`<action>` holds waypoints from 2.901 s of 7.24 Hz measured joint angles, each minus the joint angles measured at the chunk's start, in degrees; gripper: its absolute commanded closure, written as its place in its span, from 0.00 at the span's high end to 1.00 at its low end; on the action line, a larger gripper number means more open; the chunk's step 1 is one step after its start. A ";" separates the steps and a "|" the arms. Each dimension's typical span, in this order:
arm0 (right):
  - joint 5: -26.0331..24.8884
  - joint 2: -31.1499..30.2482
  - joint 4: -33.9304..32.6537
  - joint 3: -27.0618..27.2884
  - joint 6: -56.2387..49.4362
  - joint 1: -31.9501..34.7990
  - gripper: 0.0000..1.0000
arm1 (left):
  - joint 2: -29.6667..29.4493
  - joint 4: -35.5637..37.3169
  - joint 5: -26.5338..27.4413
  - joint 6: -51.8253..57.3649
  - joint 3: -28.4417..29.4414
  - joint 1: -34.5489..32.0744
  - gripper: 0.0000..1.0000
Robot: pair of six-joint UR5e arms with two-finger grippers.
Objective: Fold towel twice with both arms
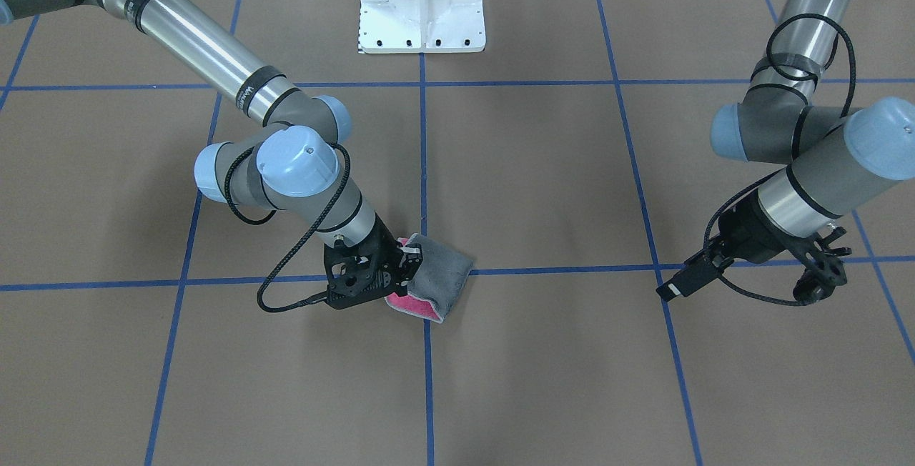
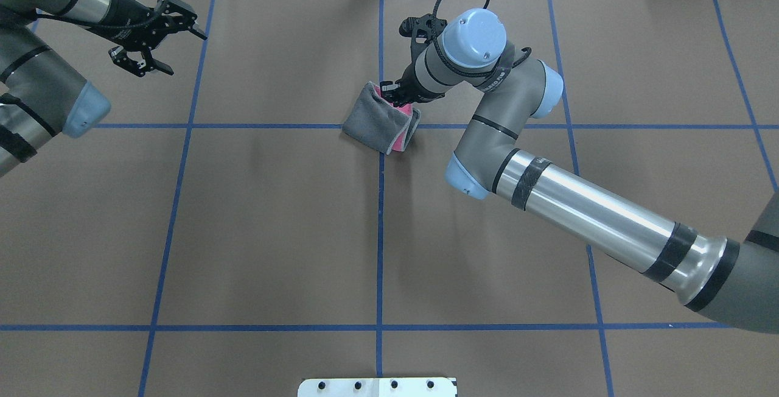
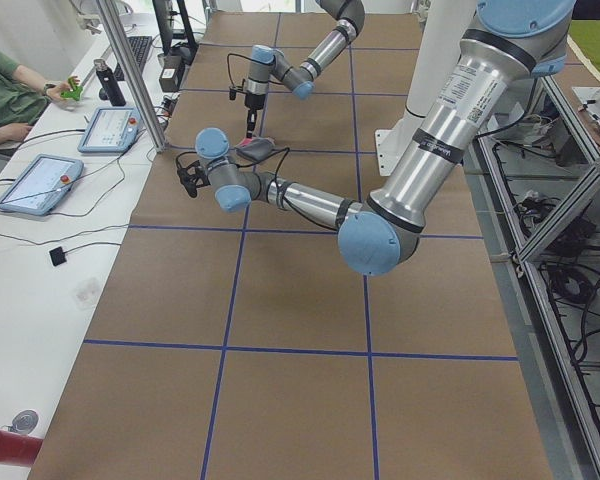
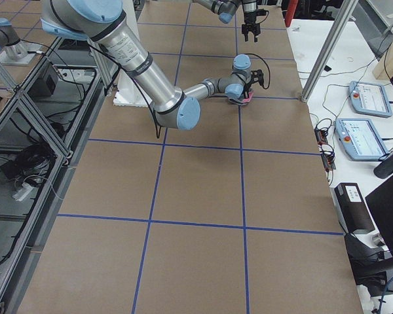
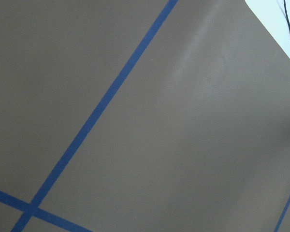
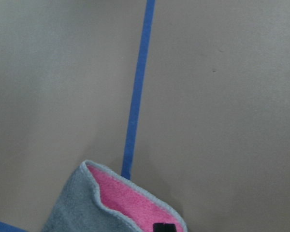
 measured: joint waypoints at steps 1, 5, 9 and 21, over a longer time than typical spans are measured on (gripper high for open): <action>-0.62 0.00 0.02 -0.04 -0.17 -0.32 0.57 | 0.00 -0.03 0.06 -0.02 0.01 0.00 1.00; -1.10 -0.28 0.03 -0.24 -0.51 -0.69 0.55 | 0.00 -0.06 0.09 0.00 -0.03 0.00 1.00; -1.40 -0.50 0.03 -0.65 -0.52 -1.02 0.55 | 0.00 -0.07 0.09 -0.02 -0.07 0.03 1.00; -0.83 -0.74 0.20 -0.03 -1.56 1.13 0.12 | 0.00 -0.06 0.17 -0.08 -0.06 0.05 1.00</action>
